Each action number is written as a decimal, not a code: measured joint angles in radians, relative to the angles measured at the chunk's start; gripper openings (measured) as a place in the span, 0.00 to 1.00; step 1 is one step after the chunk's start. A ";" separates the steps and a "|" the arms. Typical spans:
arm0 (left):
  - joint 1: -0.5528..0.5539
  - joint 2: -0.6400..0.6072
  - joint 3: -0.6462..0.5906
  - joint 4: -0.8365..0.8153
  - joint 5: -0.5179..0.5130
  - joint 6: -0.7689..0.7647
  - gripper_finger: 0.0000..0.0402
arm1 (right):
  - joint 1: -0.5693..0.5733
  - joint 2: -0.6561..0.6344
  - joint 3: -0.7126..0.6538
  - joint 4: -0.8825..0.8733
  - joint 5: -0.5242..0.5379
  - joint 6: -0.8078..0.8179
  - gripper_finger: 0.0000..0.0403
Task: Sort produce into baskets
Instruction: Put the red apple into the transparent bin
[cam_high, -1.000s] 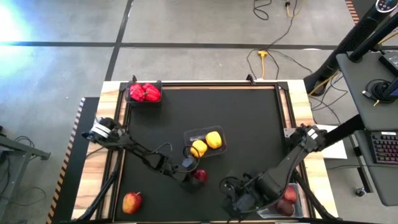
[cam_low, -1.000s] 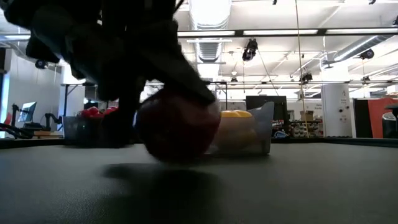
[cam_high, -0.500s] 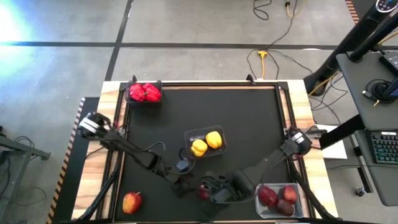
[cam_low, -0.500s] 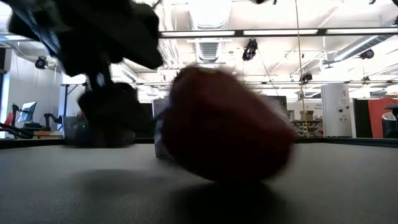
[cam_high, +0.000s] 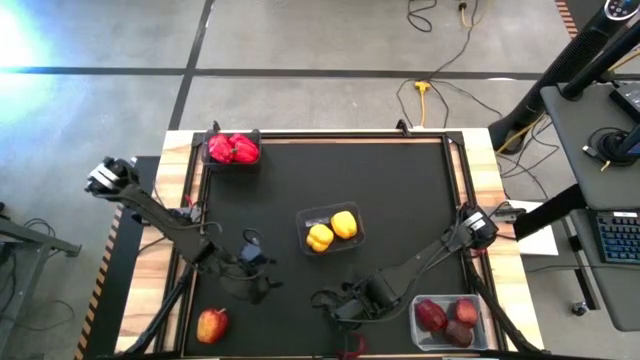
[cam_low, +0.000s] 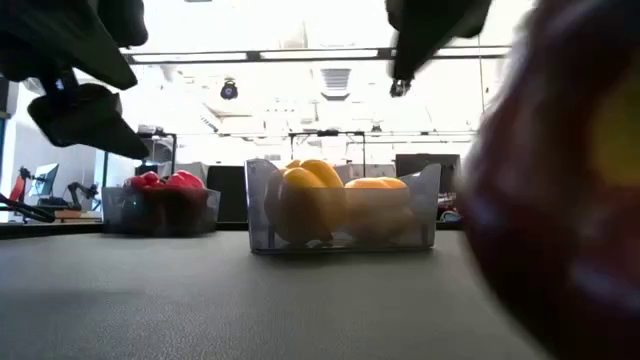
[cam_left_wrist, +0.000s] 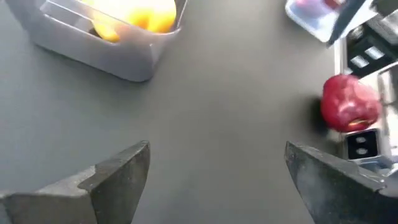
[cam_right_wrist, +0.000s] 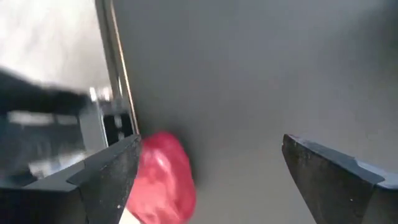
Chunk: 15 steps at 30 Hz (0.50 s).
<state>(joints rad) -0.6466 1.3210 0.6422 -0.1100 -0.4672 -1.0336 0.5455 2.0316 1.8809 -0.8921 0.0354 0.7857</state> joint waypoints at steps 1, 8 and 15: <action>-0.004 -0.018 -0.016 0.007 -0.007 -0.009 0.88 | 0.006 0.001 -0.011 -0.002 -0.019 -0.022 0.94; -0.007 -0.047 -0.077 0.008 -0.022 -0.074 0.88 | 0.059 0.001 -0.052 0.012 -0.063 -0.065 0.94; -0.007 -0.015 -0.082 0.024 -0.021 -0.087 0.88 | 0.113 0.001 -0.053 0.016 -0.062 -0.047 0.94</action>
<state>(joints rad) -0.6537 1.3057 0.5602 -0.0859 -0.4885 -1.1203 0.6587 2.0327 1.8278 -0.8764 -0.0265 0.7386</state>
